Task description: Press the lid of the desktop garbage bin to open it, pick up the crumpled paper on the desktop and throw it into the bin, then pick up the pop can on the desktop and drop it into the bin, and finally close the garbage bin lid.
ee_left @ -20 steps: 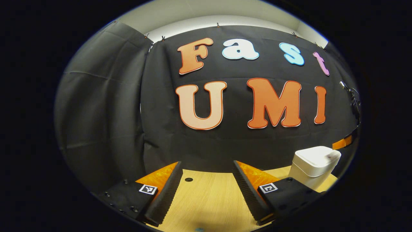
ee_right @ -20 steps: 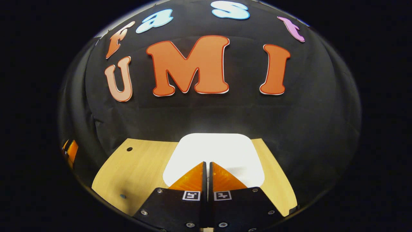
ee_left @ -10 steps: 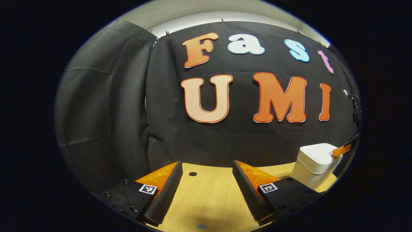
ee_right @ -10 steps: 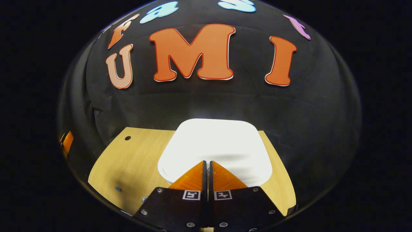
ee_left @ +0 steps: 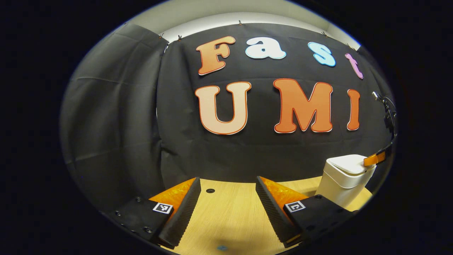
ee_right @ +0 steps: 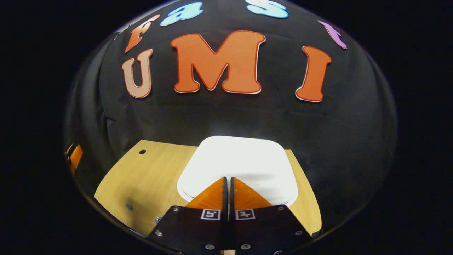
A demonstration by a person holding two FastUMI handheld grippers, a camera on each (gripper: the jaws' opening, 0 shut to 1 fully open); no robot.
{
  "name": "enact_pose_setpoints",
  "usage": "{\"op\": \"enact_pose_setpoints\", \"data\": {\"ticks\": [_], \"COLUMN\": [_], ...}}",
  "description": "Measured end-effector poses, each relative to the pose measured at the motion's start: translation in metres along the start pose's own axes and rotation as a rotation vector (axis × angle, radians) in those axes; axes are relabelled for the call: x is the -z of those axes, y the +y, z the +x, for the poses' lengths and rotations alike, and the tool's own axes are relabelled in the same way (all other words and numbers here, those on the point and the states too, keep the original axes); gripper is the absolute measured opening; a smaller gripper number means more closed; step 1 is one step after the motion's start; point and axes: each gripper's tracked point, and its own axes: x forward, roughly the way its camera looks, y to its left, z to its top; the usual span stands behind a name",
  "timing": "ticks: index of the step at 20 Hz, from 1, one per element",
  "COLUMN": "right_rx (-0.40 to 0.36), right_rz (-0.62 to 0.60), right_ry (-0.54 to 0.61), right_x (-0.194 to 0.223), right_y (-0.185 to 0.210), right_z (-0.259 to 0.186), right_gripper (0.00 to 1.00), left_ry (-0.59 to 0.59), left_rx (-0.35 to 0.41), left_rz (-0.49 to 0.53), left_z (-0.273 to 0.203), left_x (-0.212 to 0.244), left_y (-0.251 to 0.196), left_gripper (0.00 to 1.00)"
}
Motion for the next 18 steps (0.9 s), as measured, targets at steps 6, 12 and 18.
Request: {"op": "enact_pose_setpoints", "data": {"ticks": [6,12,18], "right_rx": [0.038,-0.053,-0.244], "right_rz": [-0.03,-0.028,-0.036], "right_ry": [-0.29,-0.342,-0.257], "right_x": [-0.075,-0.064,-0.002], "right_y": [-0.007,0.018,0.084], "right_z": [-0.03,-0.047,-0.052], "right_gripper": [0.01,0.01,0.49], "left_ry": [0.017,0.052,0.131], "left_rx": [0.006,0.027,0.041], "left_rz": [0.021,0.018,0.017], "left_z": [-0.004,-0.003,-0.002], "left_x": [0.008,0.018,0.045], "left_y": [0.0,-0.005,-0.004], "left_gripper": [0.99,0.99,0.99]}}
